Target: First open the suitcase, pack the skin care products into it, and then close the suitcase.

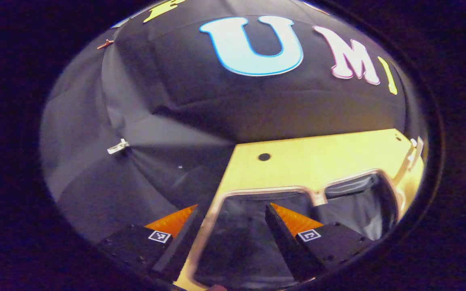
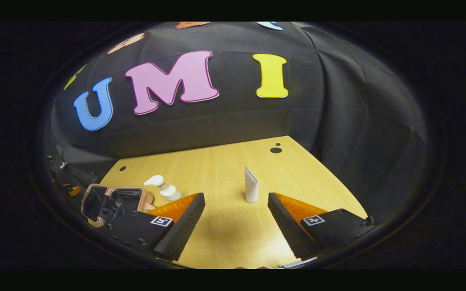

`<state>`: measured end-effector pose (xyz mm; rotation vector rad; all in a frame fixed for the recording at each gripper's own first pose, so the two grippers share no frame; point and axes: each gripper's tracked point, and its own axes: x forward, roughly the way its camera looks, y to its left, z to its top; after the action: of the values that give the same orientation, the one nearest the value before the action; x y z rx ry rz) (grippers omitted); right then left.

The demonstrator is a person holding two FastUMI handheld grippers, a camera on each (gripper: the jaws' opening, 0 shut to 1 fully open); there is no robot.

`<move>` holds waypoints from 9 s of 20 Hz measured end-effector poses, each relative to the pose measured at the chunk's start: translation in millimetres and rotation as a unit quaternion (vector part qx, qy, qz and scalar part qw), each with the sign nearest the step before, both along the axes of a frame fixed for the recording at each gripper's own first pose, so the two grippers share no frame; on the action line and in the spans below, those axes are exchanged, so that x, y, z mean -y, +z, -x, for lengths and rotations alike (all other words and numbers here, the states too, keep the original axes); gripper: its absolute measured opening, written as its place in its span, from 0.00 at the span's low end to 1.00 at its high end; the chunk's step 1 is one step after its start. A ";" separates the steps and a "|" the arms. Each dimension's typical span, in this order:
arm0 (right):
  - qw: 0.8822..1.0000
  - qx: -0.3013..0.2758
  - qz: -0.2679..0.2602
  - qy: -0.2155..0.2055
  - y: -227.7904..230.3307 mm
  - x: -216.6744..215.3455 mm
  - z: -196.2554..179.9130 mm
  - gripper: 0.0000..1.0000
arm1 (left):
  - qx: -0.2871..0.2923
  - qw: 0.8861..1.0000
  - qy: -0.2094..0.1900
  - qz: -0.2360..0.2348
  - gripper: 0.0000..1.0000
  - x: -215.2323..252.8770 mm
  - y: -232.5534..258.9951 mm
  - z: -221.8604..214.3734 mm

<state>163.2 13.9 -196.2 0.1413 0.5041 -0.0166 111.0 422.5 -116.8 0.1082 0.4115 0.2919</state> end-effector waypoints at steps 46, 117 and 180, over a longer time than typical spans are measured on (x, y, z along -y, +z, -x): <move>0.975 -0.091 -0.076 0.187 -59.2 -62.2 -44.2 0.32 | -0.210 0.924 -0.283 0.151 0.55 363.1 -3.4 -31.1; 0.841 -0.416 -0.252 0.236 -78.2 -291.7 116.8 0.87 | -0.345 0.875 0.186 0.283 0.94 -197.9 -105.4 83.9; 0.947 -0.180 -0.264 0.046 -10.4 -15.2 135.7 0.87 | -0.206 0.928 -0.293 0.106 0.97 413.6 26.7 -24.2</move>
<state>27.5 29.1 -206.6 0.6482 0.8734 0.1884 135.2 8.9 -90.1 0.0750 0.8004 -0.3763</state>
